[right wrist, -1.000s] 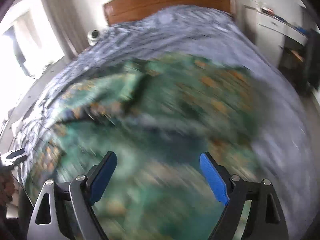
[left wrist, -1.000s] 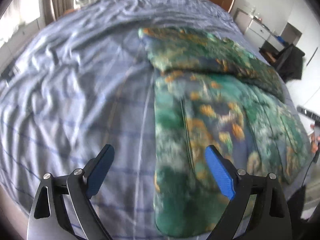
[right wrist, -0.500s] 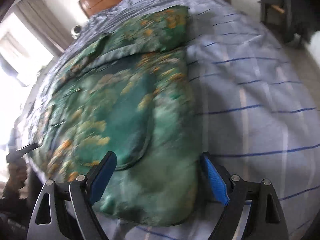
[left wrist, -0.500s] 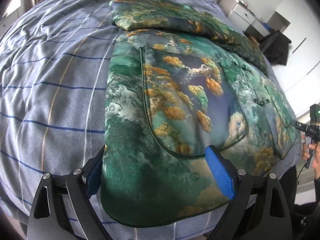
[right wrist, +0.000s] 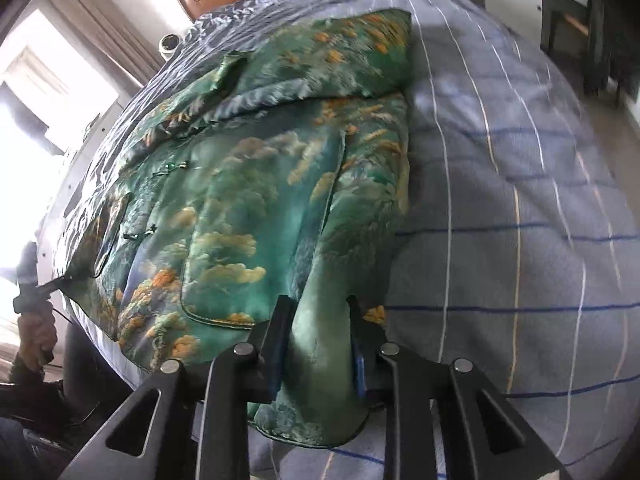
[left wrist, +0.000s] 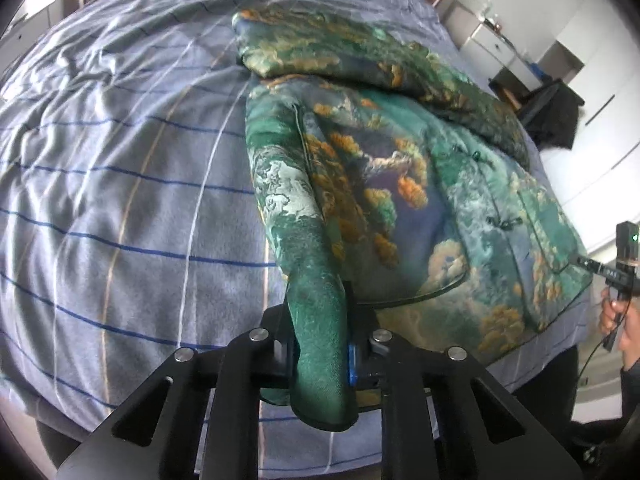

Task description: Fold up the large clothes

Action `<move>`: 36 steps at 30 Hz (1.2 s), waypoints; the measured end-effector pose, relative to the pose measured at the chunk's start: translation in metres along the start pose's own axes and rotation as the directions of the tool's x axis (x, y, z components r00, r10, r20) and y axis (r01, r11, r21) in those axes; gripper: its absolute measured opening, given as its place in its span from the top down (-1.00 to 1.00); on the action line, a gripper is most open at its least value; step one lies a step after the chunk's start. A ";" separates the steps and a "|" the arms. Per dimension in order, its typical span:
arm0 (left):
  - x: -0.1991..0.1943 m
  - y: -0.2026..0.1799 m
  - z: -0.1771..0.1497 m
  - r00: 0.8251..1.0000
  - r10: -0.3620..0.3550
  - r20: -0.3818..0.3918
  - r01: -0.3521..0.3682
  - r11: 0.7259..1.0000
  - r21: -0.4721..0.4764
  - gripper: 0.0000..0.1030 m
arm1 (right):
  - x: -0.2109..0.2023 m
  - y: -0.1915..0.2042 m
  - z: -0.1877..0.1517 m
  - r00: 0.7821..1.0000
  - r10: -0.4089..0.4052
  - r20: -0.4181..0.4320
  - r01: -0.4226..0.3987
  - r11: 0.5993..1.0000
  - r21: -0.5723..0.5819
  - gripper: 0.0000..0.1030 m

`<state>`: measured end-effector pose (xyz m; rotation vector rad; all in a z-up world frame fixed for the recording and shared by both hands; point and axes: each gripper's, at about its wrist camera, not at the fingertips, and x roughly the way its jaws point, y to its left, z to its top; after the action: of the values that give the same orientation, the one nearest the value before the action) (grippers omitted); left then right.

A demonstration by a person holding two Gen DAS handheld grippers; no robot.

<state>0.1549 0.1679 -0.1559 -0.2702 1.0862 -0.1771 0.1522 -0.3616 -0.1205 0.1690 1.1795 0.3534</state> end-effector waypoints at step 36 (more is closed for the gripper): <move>0.012 0.026 -0.030 0.983 0.137 -0.121 -0.137 0.991 0.009 0.19 | 0.009 -0.019 -0.038 0.998 -0.026 -0.062 0.030 0.998 0.063 -0.20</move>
<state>0.1342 0.1854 -0.1870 -0.1850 1.2208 -0.0713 0.1229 -0.3780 -0.1483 0.1979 1.2534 0.2979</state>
